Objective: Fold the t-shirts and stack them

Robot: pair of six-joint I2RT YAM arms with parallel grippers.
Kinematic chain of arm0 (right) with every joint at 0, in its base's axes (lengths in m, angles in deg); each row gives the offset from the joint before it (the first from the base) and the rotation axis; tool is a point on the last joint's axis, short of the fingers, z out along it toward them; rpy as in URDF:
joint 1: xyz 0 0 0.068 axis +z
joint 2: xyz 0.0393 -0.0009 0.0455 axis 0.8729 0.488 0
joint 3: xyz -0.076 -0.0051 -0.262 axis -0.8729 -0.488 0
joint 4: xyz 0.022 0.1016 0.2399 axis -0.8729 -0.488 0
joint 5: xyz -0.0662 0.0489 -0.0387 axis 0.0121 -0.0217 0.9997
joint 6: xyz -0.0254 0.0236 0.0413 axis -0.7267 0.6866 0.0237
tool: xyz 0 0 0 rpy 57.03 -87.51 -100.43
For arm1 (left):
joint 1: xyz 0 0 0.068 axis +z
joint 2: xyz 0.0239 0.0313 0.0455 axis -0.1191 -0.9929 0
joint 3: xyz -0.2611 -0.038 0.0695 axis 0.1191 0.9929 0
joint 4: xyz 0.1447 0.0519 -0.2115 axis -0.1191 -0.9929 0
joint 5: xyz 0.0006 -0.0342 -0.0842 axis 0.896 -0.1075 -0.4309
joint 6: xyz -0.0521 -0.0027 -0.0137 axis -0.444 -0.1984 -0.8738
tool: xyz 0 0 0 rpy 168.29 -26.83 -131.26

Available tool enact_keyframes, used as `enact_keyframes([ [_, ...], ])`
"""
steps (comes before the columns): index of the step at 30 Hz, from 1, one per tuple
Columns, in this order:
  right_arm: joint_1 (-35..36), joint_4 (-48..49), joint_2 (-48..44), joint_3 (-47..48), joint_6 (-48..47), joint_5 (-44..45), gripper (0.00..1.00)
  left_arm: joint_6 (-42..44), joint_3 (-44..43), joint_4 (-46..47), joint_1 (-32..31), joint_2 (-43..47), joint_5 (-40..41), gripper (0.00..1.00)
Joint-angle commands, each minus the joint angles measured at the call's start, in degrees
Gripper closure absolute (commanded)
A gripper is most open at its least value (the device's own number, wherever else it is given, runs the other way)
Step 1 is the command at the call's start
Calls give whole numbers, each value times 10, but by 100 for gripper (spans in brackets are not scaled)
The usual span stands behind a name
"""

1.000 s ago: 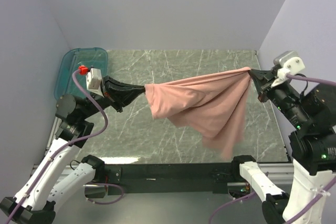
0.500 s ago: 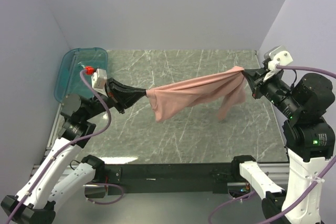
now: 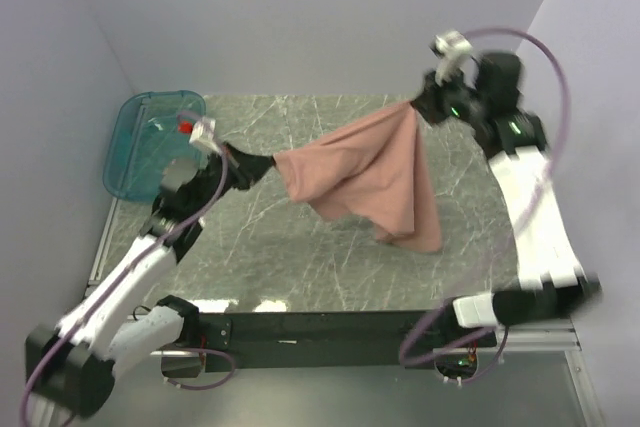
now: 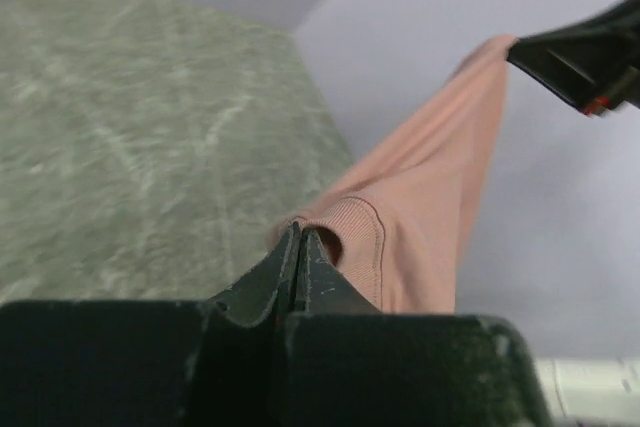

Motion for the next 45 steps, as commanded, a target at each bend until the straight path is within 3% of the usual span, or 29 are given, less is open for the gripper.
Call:
enact_keyframes([
  [1,21,70,152,93,29,126,83,-101,-62,-50,37,-155,118,100],
  [2,18,30,227,170,36,143,70,-117,-78,-55,61,-187,113,95],
  [3,15,17,255,197,49,154,63,-125,-95,-78,75,-218,112,73],
  [4,12,9,272,211,51,168,45,-122,-127,-86,86,-270,103,58],
  [6,-3,23,260,166,43,158,34,-103,-156,-116,106,-301,117,30],
  [9,-21,67,170,14,1,74,21,-26,-185,-159,106,-304,156,17],
  [10,-30,63,147,-22,-23,36,20,-10,-179,-164,106,-287,156,17],
  [11,-30,31,109,-86,-55,-56,19,22,-173,-163,106,-278,140,17],
  [13,-24,-13,80,-147,-153,-124,20,52,-155,-166,105,-261,102,19],
  [16,-18,-7,28,-272,-181,-154,21,96,-128,-190,79,-255,32,29],
  [20,-19,53,-18,-377,-127,-129,21,132,-120,-237,-30,-276,68,33],
  [25,-8,38,17,-383,-95,-102,30,103,-108,-238,-103,-323,179,38],
  [31,16,53,43,-388,-74,-71,30,75,-130,-246,-167,-405,305,36],
  [42,44,20,65,-389,-106,-106,30,93,-233,-247,-207,-554,341,45],
  [43,54,20,70,-389,-104,-87,30,93,-238,-249,-207,-565,346,47],
  [45,78,26,85,-392,-96,-63,30,93,-248,-254,-207,-573,359,61],
])
